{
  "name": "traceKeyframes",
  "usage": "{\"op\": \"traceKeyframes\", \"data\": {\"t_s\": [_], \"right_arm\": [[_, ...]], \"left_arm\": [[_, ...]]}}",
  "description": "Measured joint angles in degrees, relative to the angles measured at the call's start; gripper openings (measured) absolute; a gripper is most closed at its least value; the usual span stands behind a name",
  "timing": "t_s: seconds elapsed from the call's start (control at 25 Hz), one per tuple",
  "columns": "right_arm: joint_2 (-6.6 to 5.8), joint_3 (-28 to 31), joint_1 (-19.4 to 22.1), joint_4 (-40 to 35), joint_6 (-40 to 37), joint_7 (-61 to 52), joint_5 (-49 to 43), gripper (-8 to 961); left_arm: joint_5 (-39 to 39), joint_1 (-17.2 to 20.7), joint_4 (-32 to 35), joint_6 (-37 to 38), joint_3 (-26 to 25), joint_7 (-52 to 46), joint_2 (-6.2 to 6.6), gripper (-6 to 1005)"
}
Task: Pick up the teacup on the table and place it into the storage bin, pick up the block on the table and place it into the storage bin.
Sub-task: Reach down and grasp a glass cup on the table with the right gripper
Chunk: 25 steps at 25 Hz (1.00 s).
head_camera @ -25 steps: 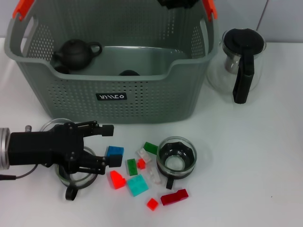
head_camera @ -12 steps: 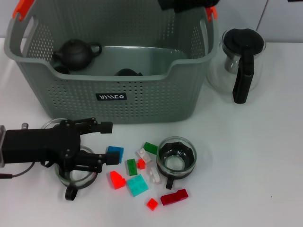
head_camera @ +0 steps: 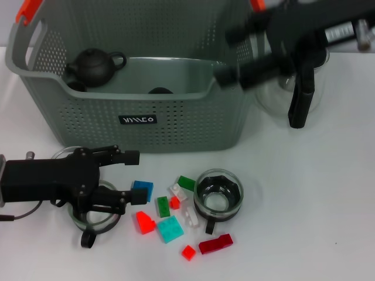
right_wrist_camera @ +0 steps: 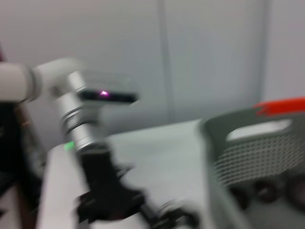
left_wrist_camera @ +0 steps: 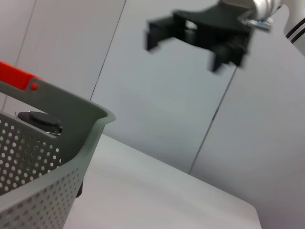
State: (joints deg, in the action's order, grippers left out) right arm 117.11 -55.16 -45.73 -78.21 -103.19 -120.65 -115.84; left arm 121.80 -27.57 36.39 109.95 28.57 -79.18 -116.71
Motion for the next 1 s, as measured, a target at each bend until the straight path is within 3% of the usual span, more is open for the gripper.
{"op": "traceKeyframes", "data": {"t_s": [0.2,0.52,0.6,0.88,1.0], "right_arm": [[-0.07,0.12,0.24,-0.22,-7.67,-2.10,-0.18,871],[-2.07,-5.46,2.52,0.45,-10.34,0.90,-0.88,869],[-1.84,-6.71,2.79,1.02,-10.27,2.59,-2.25,869],[1.51,-7.82,0.86,5.67,-8.59,9.96,-11.45,851],[2.02,-8.03,-0.55,9.23,-7.39,12.11,-13.77,851]], "left_arm": [[0.37,-0.02,-0.18,0.00,0.22,-0.01,0.00,951],[0.72,0.42,-0.06,-0.62,0.38,0.24,-0.09,951],[0.78,0.74,-0.06,-0.65,0.24,0.25,-0.18,951],[0.81,1.58,-0.20,-0.30,0.17,0.32,-0.47,951],[0.83,1.84,-0.17,-0.25,0.26,0.39,-0.53,951]]}}
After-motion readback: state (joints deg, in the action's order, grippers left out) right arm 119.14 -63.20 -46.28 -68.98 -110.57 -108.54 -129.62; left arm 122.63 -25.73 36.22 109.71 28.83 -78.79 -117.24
